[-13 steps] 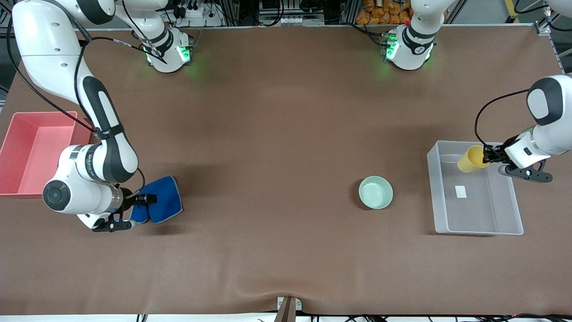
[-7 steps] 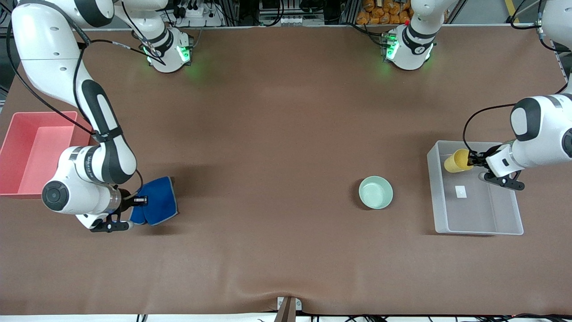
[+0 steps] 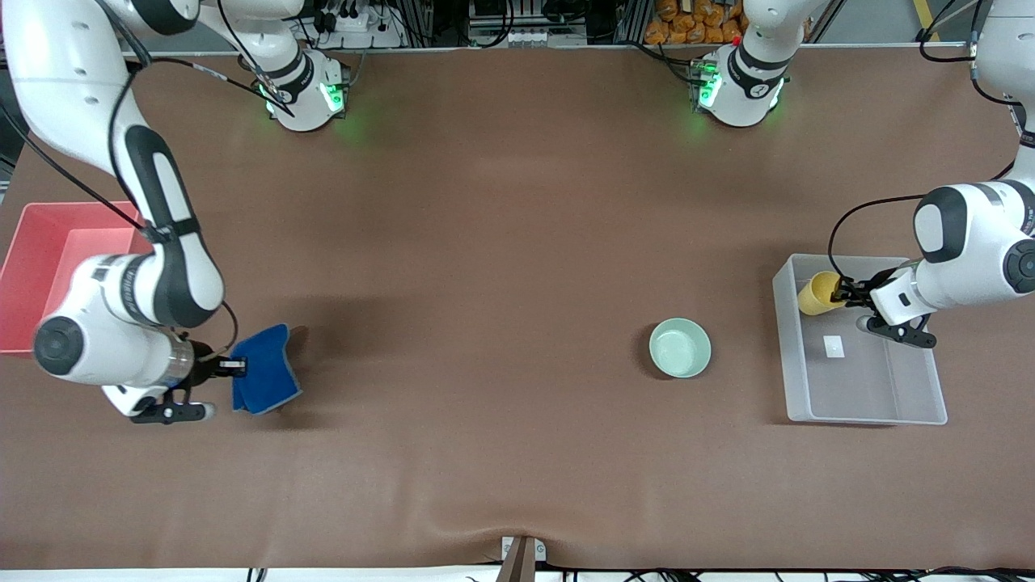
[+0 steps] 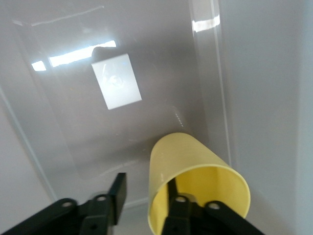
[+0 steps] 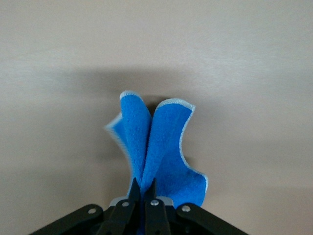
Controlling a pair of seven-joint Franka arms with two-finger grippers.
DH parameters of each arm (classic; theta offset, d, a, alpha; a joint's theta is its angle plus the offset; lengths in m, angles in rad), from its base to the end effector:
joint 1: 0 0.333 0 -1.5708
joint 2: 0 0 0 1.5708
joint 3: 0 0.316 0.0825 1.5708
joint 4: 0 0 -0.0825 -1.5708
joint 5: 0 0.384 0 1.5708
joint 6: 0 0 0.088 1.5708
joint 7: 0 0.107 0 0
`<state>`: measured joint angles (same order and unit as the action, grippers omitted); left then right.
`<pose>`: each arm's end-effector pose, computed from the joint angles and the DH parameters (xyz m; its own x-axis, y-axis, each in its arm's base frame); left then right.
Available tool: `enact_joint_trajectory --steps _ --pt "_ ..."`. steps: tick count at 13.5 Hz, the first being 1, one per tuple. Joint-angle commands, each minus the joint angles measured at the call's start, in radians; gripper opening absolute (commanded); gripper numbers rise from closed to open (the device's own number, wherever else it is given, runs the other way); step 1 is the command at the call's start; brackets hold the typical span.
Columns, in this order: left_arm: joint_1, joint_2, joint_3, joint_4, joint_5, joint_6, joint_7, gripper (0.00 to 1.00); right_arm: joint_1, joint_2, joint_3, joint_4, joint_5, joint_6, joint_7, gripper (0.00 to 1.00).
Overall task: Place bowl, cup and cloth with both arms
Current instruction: 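Release the cup and reach the left gripper to the green bowl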
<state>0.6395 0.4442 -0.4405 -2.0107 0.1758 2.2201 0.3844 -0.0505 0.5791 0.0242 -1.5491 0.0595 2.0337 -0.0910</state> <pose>0.5693 0.1249 0.2365 0.9474 -0.2871 -0.1412 -0.2700 -0.9542 0.1288 0.6889 -0.0171 0.3046 0.9954 0.0354 -0.0891 0.0290 -0.9970 -0.0721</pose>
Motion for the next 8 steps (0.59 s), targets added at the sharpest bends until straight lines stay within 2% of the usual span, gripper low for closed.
enact_joint_trajectory --steps 1,2,5,6,8 --pt "0.009 -0.088 -0.02 0.009 0.018 -0.014 -0.013 1.0 -0.026 -0.146 0.008 -0.029 -0.001 -0.107 0.005 0.0" --pt "0.003 -0.137 -0.026 0.01 0.011 -0.016 -0.01 1.0 -0.04 -0.183 0.008 -0.029 -0.009 -0.151 0.005 0.0" --pt "0.005 -0.209 -0.128 0.061 -0.025 -0.127 -0.089 1.0 -0.068 -0.257 0.002 -0.019 -0.021 -0.262 -0.003 0.0" --pt "0.005 -0.206 -0.177 0.09 -0.039 -0.188 -0.178 1.0 -0.075 -0.269 -0.003 0.0 -0.053 -0.292 -0.006 0.0" --pt "0.003 -0.191 -0.271 0.09 -0.048 -0.203 -0.405 1.0 -0.083 -0.272 -0.001 0.046 -0.151 -0.372 -0.012 0.0"
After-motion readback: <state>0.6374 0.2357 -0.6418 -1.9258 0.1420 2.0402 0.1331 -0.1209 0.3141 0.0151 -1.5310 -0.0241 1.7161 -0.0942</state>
